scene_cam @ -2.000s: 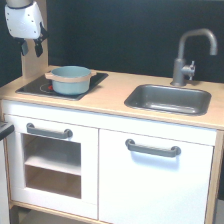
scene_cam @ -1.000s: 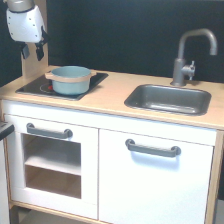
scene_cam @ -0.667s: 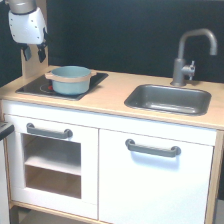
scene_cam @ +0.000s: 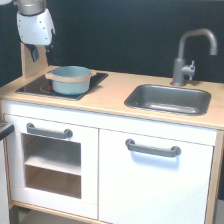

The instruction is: Place the pot in the sink

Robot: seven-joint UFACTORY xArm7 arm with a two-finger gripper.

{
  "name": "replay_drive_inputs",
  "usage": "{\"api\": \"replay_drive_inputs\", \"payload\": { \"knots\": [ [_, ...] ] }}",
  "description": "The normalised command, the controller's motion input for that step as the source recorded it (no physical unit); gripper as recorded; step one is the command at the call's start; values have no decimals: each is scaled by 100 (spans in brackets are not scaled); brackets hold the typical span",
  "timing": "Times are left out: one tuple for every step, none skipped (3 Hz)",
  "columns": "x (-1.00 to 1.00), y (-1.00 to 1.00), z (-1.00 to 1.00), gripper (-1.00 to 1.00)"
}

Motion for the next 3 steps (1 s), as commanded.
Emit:
{"api": "replay_drive_inputs", "payload": {
  "knots": [
    [76,50,-8,100],
    [-20,37,-96,100],
    [-30,35,-96,100]
  ]
}}
